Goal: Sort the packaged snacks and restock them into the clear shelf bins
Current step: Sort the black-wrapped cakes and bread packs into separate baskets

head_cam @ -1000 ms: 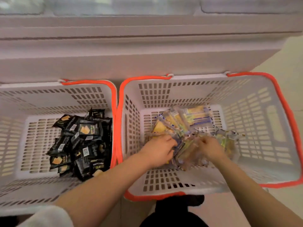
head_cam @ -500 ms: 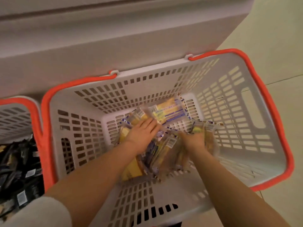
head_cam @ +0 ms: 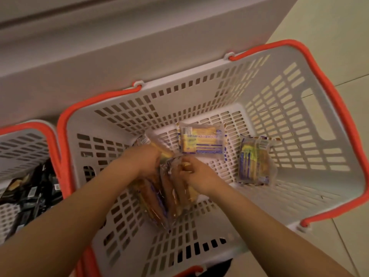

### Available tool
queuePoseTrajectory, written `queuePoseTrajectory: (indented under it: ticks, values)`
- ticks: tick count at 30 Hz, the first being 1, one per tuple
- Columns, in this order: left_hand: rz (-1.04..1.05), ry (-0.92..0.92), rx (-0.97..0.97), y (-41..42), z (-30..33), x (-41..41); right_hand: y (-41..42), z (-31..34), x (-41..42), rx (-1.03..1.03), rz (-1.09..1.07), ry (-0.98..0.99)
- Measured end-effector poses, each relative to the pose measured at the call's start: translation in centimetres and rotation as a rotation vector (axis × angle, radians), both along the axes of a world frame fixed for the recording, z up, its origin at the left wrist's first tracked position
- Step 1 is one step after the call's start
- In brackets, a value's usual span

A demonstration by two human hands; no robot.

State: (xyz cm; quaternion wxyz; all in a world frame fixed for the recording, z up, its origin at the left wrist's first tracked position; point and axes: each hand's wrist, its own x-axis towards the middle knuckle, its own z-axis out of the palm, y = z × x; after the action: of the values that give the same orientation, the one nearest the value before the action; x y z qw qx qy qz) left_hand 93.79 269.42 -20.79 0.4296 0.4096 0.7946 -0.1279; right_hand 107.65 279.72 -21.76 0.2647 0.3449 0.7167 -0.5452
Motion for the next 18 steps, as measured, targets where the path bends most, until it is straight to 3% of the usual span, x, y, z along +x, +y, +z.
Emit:
queuePoseTrajectory:
  ticks: [2, 3, 6, 7, 9, 13, 16, 18]
  values:
    - [-0.011, 0.031, 0.002, 0.3, 0.6, 0.4, 2.3, 0.4, 0.5, -0.036, -0.107, -0.021]
    - [-0.028, 0.067, 0.051, 0.5, 0.8, 0.8, 3.8, 0.4, 0.9, 0.074, -0.142, -0.050]
    - [0.032, 0.037, 0.327, 1.4, 0.3, 2.8, 8.7, -0.4, 3.0, 0.843, -0.137, -0.168]
    - [0.056, 0.001, 0.375, 1.8, 0.0, 3.6, 9.9, -0.7, 4.0, 0.984, -0.197, -0.202]
    - [0.048, -0.018, 0.345, 2.6, -0.8, 5.0, 11.2, -1.6, 5.5, 0.940, -0.451, -0.334]
    - [-0.045, 0.067, 0.203, 3.8, -2.5, 6.8, 11.3, -4.0, 6.9, 0.488, -0.761, -0.502]
    - [-0.051, 0.117, 0.219, 3.6, -2.9, 7.1, 10.7, -3.7, 6.3, 0.403, -0.678, -0.403]
    - [-0.049, 0.137, 0.221, 3.1, -2.9, 6.8, 9.5, -2.9, 5.1, 0.502, -0.441, -0.336]
